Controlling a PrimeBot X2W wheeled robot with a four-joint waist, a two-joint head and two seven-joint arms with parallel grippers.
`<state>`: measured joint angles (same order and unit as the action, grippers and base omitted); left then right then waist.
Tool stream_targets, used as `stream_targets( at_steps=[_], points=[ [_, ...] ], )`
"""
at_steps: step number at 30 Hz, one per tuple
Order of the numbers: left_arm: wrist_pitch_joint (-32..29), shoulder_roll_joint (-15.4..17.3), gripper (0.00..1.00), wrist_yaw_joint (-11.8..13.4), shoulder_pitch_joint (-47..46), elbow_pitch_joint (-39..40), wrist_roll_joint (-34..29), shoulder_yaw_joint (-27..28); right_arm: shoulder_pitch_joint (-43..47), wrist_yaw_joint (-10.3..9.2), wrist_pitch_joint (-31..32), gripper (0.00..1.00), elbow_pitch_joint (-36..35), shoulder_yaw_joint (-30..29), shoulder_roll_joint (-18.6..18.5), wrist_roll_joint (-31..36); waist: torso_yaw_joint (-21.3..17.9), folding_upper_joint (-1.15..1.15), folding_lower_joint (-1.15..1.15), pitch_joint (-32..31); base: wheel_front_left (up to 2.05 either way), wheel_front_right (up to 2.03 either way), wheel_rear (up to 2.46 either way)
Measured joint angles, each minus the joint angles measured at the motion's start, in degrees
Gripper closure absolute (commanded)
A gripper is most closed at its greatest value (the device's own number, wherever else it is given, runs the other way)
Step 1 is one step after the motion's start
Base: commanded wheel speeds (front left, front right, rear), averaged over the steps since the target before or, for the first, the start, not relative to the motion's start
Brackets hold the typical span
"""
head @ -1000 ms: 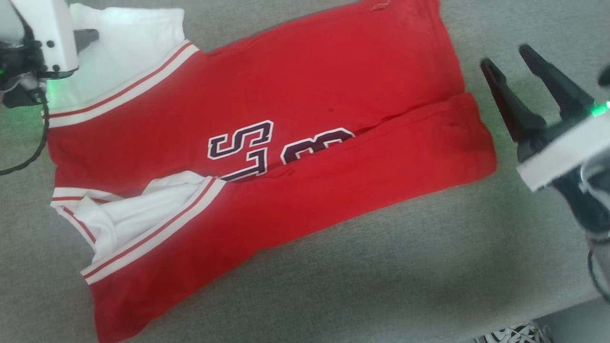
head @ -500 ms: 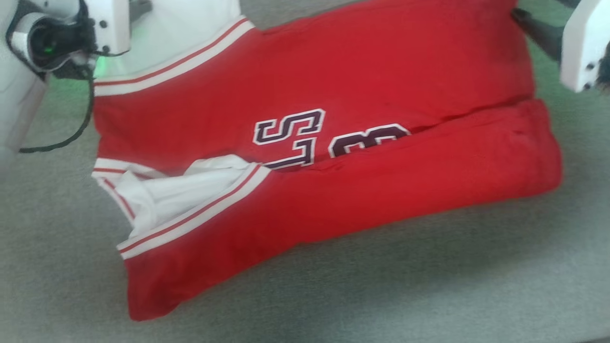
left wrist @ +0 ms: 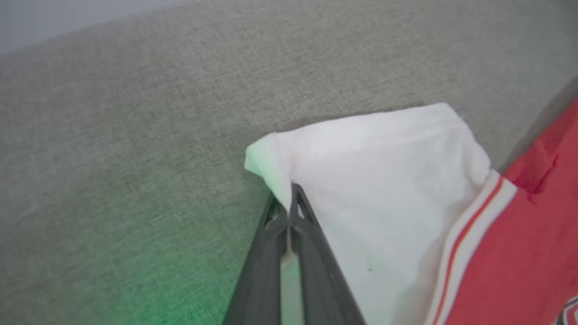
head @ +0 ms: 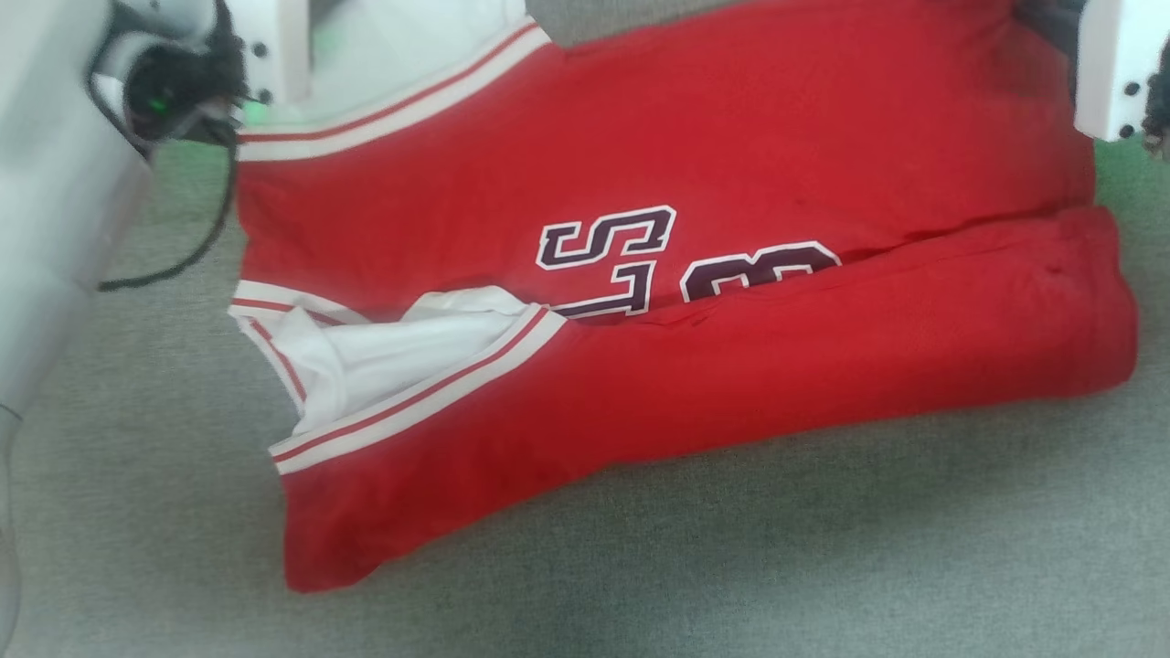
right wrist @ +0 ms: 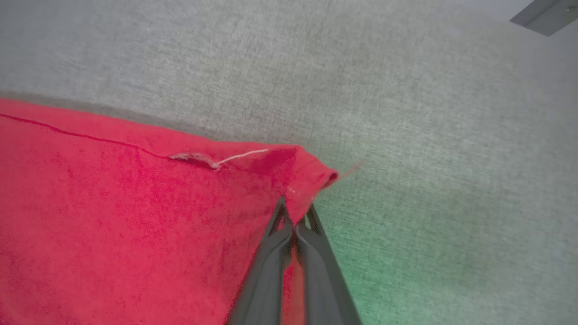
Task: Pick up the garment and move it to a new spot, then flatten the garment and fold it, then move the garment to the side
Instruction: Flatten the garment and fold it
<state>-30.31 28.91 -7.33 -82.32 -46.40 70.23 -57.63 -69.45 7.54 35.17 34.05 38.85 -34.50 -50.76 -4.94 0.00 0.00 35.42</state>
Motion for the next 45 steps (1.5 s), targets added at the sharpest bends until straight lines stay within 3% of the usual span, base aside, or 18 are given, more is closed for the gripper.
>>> stream_targets(
  at_steps=[5,8,16,22,26,30,33,43,44,45],
  points=[
    [4.8,0.3,1.00,0.0,3.2,4.3,2.0,-0.3,2.9,0.00,-4.9,1.00,-1.1,0.1,-2.4,-3.5,0.9,0.00,0.00,-3.7,0.00,0.00,0.00],
    [7.2,2.0,1.00,0.0,4.9,9.5,3.6,-0.6,6.0,-0.01,-6.8,1.00,-3.8,0.2,-4.8,-5.6,1.8,0.00,0.00,-6.5,0.00,0.00,0.00],
    [14.1,11.0,1.00,0.0,16.1,28.7,6.0,-3.4,18.9,-0.01,-7.4,1.00,-13.7,2.1,-13.1,-10.6,4.9,0.00,0.00,-14.2,0.00,0.00,0.00],
    [22.0,18.6,1.00,0.0,28.2,40.7,7.9,-4.3,28.7,-0.01,-8.9,1.00,-19.5,0.4,-18.0,-13.3,7.2,0.00,0.00,-18.4,0.00,0.00,0.00],
    [27.1,21.5,1.00,2.0,35.6,46.5,8.0,-5.1,35.0,-0.01,-10.3,1.00,-21.3,-1.6,-20.2,-14.6,8.2,0.00,0.00,-19.5,0.00,0.00,0.00],
    [30.9,21.3,1.00,3.0,41.7,48.1,8.1,-6.8,40.6,-0.02,-12.5,1.00,-22.5,-4.2,-21.0,-15.7,8.9,0.00,0.00,-19.9,0.00,0.00,0.00],
    [33.2,19.0,1.00,2.7,44.0,46.5,8.9,-7.3,43.3,-0.03,-13.8,1.00,-22.4,-5.8,-20.5,-15.7,9.0,0.00,0.00,-19.7,0.00,0.00,0.00],
    [36.5,9.3,1.00,0.5,45.1,27.9,9.3,-8.9,43.7,-0.03,-16.5,1.00,-17.4,-6.9,-14.2,-13.1,8.2,0.00,0.00,-18.3,0.00,0.00,0.00],
    [37.1,8.6,0.95,0.4,45.1,26.7,9.3,-8.9,43.4,-0.03,-16.6,1.00,-17.0,-6.8,-13.9,-12.9,8.2,0.00,0.00,-18.2,0.00,0.00,0.00],
    [37.7,8.0,0.85,0.2,45.1,25.7,9.1,-9.0,43.3,-0.03,-16.9,0.85,-16.9,-6.7,-13.8,-12.6,8.2,0.00,0.00,-18.2,0.00,0.00,0.00]
  ],
)
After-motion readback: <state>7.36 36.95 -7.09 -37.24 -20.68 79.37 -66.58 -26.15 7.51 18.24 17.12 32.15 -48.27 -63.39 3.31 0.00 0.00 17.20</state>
